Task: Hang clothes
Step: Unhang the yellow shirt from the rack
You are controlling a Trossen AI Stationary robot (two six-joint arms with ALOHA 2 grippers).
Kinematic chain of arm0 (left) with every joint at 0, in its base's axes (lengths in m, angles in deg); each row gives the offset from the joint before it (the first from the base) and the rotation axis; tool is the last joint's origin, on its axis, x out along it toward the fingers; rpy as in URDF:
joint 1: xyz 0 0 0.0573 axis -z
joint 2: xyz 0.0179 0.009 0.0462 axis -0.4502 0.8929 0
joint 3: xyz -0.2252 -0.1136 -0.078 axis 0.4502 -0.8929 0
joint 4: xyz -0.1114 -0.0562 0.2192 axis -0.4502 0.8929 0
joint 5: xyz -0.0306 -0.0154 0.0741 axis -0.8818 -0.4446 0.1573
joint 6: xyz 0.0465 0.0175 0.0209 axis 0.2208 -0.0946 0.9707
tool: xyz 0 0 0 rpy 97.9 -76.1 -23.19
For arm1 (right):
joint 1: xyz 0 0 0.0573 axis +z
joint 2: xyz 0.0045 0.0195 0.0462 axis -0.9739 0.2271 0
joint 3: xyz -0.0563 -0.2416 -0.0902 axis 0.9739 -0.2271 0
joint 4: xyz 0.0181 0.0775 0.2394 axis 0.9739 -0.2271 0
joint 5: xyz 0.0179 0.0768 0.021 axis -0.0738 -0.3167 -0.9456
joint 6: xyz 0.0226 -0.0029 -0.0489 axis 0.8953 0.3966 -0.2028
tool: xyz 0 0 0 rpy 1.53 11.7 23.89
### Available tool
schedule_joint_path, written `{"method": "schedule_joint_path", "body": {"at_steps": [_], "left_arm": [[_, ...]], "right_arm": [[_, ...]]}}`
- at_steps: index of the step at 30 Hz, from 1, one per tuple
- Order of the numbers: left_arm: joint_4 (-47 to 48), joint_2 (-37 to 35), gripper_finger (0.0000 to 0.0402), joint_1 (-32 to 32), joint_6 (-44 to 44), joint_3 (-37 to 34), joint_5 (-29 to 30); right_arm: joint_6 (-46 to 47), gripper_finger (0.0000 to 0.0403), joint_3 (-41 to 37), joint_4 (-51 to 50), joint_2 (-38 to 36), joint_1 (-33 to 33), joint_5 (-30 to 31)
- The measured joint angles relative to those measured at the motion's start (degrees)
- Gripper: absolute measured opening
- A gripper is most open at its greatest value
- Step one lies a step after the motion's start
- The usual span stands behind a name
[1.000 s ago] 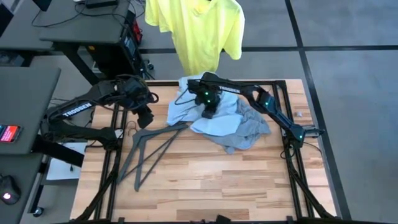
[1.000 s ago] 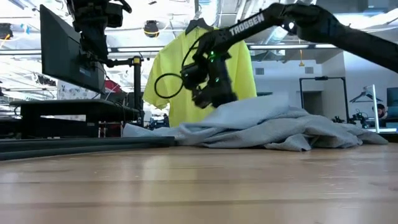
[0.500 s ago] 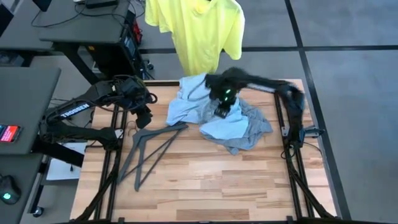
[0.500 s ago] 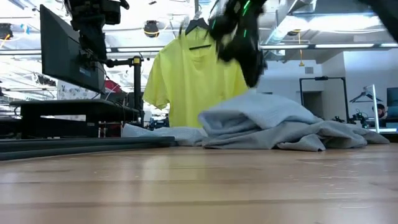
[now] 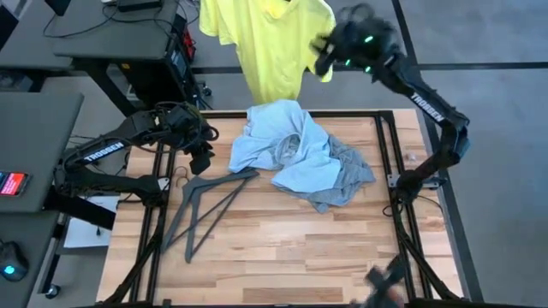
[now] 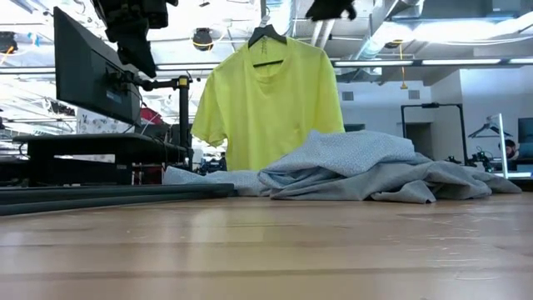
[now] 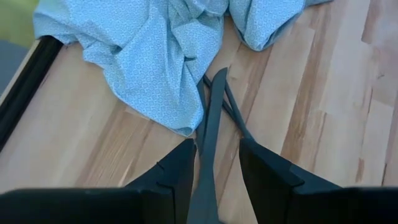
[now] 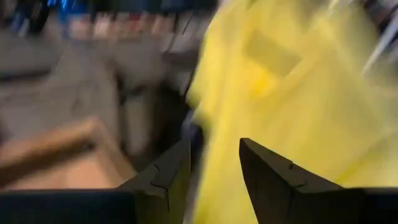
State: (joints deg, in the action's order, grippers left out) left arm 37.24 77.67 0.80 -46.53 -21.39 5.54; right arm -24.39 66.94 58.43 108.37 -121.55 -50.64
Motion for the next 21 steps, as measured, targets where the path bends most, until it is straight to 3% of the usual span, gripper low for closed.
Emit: {"method": "schedule_joint_path", "body": {"at_steps": [4,9,15,21], "left_arm": [[0.39,0.00,0.0113,0.00,-1.19,0.00,-0.04],[2.19,0.00,0.0113,-0.02,-2.82,0.00,0.00],[2.80,0.31,0.0113,-0.02,-3.75,0.00,-0.03],[3.27,0.61,0.0113,-0.87,-4.81,0.00,0.48]], "right_arm": [[1.90,0.0139,0.05,7.85,2.02,-6.24,-0.42],[6.29,0.0190,2.72,10.07,6.05,-11.26,-1.11],[5.98,0.0253,8.11,10.48,12.73,-12.49,-1.32],[2.90,0.0256,11.67,10.80,17.79,-13.20,-2.57]]}}
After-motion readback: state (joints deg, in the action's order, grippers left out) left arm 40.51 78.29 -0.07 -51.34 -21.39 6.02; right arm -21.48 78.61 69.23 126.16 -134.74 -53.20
